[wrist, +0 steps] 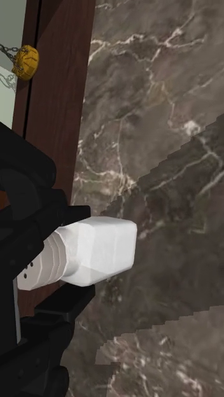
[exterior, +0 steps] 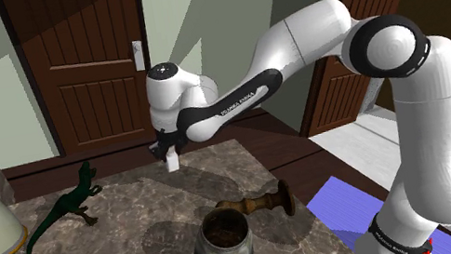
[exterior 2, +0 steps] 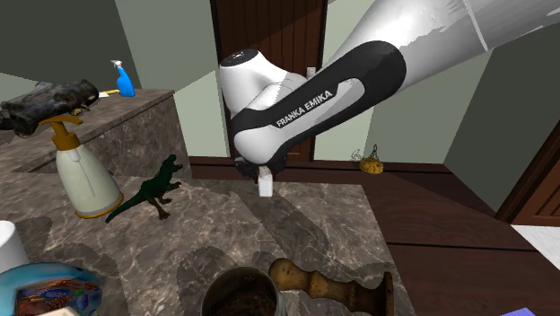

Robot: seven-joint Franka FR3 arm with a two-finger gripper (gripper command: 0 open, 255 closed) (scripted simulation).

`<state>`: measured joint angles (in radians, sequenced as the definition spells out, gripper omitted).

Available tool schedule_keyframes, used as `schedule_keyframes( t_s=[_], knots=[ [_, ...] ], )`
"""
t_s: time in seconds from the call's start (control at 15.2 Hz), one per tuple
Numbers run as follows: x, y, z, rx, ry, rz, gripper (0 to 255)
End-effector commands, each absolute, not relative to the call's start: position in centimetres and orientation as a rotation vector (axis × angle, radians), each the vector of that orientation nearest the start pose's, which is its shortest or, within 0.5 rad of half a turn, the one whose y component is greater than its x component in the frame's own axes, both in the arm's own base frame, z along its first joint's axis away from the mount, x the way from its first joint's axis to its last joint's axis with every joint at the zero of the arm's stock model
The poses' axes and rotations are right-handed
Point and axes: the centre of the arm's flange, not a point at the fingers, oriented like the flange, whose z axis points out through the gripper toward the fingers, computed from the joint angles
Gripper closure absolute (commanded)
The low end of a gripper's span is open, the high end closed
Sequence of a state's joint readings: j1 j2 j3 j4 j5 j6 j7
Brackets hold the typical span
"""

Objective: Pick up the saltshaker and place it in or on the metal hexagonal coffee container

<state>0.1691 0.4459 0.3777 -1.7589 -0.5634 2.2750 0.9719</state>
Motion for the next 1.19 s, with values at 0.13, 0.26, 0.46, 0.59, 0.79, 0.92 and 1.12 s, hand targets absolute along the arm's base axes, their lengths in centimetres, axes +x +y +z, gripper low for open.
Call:
schedule_keyframes(
  t_s=[0.13, 0.26, 0.46, 0.59, 0.79, 0.92, 1.12],
  knots=[
    [58.8, 31.4, 35.9, -3.232, 0.199, -0.463, 255],
    [58.8, 31.4, 36.9, -3.232, 0.199, -0.463, 255],
    [58.8, 31.4, 38.5, -3.232, 0.199, -0.463, 255],
    [58.8, 31.4, 39.6, -3.232, 0.199, -0.463, 255],
    [58.8, 31.4, 41.2, -3.232, 0.199, -0.463, 255],
    [58.8, 31.4, 42.2, -3.232, 0.199, -0.463, 255],
    [58.8, 31.4, 43.8, -3.232, 0.199, -0.463, 255]
  ],
)
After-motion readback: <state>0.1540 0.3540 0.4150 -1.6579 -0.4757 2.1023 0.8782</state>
